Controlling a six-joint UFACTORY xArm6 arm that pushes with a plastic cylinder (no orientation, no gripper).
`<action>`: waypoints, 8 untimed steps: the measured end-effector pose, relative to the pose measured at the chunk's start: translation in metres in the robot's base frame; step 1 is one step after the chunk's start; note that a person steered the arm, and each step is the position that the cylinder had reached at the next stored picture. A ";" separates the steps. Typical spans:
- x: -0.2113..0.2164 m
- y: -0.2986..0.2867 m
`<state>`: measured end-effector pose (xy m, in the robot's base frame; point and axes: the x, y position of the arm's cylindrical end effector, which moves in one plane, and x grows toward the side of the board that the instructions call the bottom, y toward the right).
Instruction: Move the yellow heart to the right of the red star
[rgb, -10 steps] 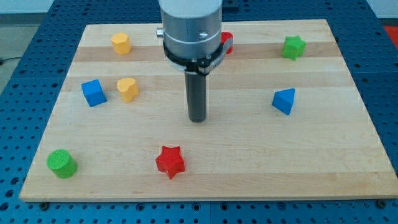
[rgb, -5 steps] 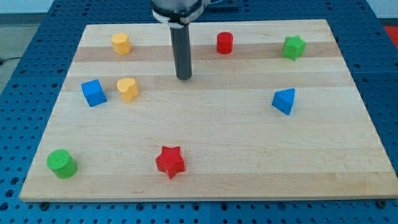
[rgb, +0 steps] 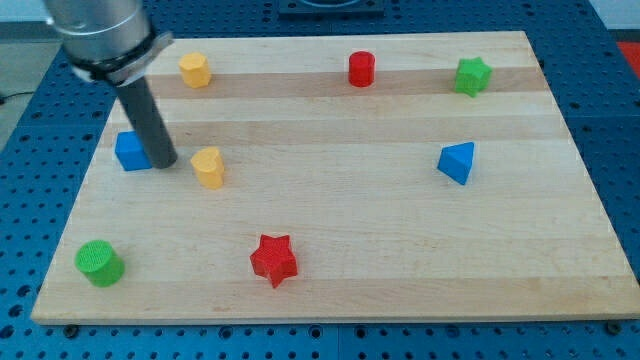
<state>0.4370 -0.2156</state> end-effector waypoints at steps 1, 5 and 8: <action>0.010 0.042; -0.003 0.179; 0.045 0.180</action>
<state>0.4815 -0.0360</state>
